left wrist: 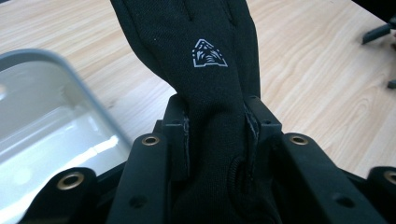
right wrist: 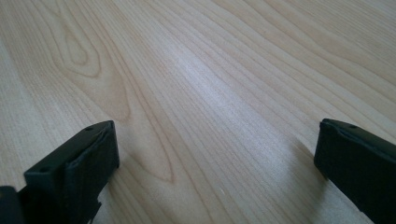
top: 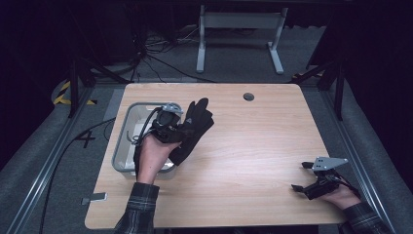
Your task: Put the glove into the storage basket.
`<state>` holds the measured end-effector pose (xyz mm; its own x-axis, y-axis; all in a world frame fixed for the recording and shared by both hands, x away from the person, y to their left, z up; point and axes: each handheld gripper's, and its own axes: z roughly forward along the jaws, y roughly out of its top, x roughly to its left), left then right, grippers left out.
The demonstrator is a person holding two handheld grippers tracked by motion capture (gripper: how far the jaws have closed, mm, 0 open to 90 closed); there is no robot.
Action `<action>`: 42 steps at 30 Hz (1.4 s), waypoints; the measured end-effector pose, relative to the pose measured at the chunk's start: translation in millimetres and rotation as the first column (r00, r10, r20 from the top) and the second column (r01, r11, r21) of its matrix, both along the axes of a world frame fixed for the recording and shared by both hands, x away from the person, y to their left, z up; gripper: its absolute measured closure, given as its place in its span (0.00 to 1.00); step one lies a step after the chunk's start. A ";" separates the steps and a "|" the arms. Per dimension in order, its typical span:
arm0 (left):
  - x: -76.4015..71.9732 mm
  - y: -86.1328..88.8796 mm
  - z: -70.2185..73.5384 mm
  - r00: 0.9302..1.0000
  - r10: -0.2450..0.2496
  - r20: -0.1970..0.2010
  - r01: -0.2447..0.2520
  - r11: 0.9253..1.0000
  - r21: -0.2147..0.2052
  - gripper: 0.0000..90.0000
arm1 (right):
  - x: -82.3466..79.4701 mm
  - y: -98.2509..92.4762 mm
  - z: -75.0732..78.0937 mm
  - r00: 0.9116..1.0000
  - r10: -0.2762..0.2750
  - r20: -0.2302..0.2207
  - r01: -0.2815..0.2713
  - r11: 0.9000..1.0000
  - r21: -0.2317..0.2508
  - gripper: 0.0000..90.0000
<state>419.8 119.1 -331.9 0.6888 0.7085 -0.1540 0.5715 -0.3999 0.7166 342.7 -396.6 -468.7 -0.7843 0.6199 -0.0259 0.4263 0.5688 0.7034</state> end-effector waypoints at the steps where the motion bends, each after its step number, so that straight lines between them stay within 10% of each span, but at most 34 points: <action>1: -0.3 2.8 0.2 1.000 0.010 0.003 -0.010 1.000 -0.001 0.75 | 0.0 0.0 0.0 1.000 0.000 0.000 0.000 1.000 0.000 0.01; 18: 6.4 67.2 -18.9 0.979 0.205 0.000 -0.205 0.979 -0.004 0.75 | 0.0 0.0 0.0 1.000 0.000 0.000 0.000 1.000 -0.001 0.00; 42: 34.8 77.3 -67.2 0.970 0.211 -0.120 -0.200 0.975 0.095 0.72 | 0.0 0.0 0.0 1.000 0.000 0.001 0.000 1.000 -0.001 0.00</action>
<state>454.6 196.4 -399.1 0.5053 0.8465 -0.1675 0.7328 -0.3184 0.6014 342.7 -396.6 -468.7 -0.7842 0.6199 -0.0268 0.4260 0.5692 0.7033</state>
